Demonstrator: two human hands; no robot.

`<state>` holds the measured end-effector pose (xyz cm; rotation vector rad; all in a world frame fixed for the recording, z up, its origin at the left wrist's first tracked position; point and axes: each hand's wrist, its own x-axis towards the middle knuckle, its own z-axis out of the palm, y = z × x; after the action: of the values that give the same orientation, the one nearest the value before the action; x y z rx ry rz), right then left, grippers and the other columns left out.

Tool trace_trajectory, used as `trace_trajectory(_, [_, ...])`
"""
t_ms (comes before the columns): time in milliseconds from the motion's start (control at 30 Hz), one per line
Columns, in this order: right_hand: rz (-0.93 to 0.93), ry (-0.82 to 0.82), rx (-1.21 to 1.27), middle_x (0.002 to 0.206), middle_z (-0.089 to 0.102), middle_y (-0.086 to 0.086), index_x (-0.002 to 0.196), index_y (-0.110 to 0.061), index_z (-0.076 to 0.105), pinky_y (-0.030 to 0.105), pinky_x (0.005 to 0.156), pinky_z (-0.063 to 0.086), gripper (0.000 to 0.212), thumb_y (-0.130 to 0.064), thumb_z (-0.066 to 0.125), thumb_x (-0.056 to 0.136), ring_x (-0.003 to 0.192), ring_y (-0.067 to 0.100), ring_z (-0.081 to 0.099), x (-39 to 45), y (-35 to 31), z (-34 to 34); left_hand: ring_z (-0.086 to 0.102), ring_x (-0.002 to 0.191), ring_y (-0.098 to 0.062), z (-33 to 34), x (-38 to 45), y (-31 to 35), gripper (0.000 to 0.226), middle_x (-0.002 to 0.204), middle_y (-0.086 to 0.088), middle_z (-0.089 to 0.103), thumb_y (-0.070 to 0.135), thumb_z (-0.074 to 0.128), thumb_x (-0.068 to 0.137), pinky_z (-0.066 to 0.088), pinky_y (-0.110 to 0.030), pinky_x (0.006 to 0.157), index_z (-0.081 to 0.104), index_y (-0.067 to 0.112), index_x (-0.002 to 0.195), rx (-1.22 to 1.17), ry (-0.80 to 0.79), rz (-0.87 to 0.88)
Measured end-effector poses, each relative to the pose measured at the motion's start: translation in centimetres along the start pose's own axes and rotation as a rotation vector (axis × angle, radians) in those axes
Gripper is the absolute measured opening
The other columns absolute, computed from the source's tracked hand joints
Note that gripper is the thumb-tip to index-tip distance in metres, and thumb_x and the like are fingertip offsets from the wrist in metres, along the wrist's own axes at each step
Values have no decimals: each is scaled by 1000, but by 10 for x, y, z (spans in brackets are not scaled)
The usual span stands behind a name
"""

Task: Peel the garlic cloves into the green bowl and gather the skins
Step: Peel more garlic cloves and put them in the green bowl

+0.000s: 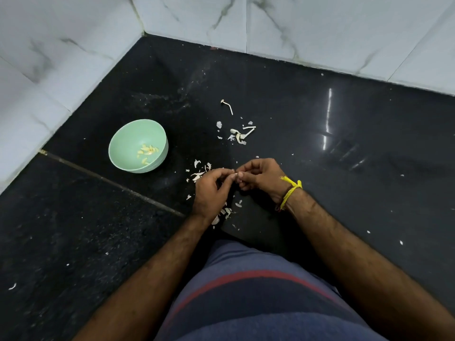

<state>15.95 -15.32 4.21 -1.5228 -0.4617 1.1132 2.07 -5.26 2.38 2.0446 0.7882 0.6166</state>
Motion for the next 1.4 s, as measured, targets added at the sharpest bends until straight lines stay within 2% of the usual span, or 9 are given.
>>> trace_trajectory(100, [-26, 3, -28, 78, 71, 19, 95, 5, 69, 29, 64, 61, 11, 0, 72, 85, 65, 18, 68, 0, -1, 0, 68, 88, -1, 0, -2, 3, 9, 91, 11, 72, 16, 71, 93, 54, -20, 81, 76, 12, 99, -23, -11, -36])
trace_trajectory(200, [-7, 51, 18, 71, 71, 13, 87, 2, 69, 29, 61, 60, 1, 1, 69, 87, 62, 17, 68, 1, 0, 3, 68, 90, -8, -2, -4, 1, 13, 95, 4, 75, 18, 66, 96, 54, -28, 85, 76, 11, 101, 67, -57, 54])
trace_trajectory(300, [22, 56, 65, 69, 71, 12, 84, 0, 69, 29, 60, 61, 5, 1, 68, 89, 61, 18, 69, 0, 0, 5, 67, 91, -15, -3, -6, -1, 17, 96, 1, 74, 21, 63, 98, 53, -33, 85, 76, 12, 104, 156, -67, 108])
trace_trajectory(667, [30, 62, 228, 71, 69, 16, 83, 4, 67, 26, 56, 59, 9, 3, 63, 91, 58, 17, 67, 1, -1, 15, 63, 83, -19, 2, -6, 11, 19, 88, -4, 71, 14, 55, 97, 48, -30, 79, 71, 7, 93, 155, 75, 102])
trace_trajectory(833, [64, 65, 271, 74, 69, 16, 84, 4, 68, 26, 56, 58, 9, 1, 64, 91, 58, 17, 67, 3, -2, 18, 58, 79, -12, 3, -3, 15, 16, 85, -1, 69, 12, 55, 97, 41, -21, 74, 69, 7, 90, 149, 94, 52])
trace_trajectory(900, [72, 58, 280, 73, 69, 15, 82, 2, 68, 26, 56, 58, 11, 0, 64, 91, 58, 16, 67, 4, -3, 18, 57, 77, -10, 3, -1, 18, 14, 83, 1, 68, 7, 57, 97, 41, -20, 73, 68, 6, 88, 118, 87, 12])
trace_trajectory(1033, [75, 65, 302, 71, 68, 14, 81, -1, 68, 26, 57, 58, 11, -1, 65, 91, 56, 16, 65, 5, -8, 18, 65, 74, -15, 1, 3, 20, 14, 80, 2, 71, 11, 59, 99, 53, -28, 70, 70, 9, 91, -41, 65, -125])
trace_trajectory(1100, [84, 69, 324, 70, 68, 12, 84, -1, 68, 26, 57, 58, 9, -3, 65, 92, 56, 15, 64, 5, -10, 19, 67, 74, -8, -1, 2, 24, 14, 81, 3, 73, 13, 60, 100, 53, -21, 69, 71, 9, 93, -146, 67, -173])
trace_trajectory(1400, [84, 40, 324, 70, 68, 10, 89, 0, 69, 26, 57, 56, 7, -5, 65, 93, 59, 18, 63, 6, -8, 23, 74, 78, -10, -10, 1, 20, 8, 82, 1, 77, 9, 73, 91, 57, -21, 73, 75, 7, 98, -299, 108, -197])
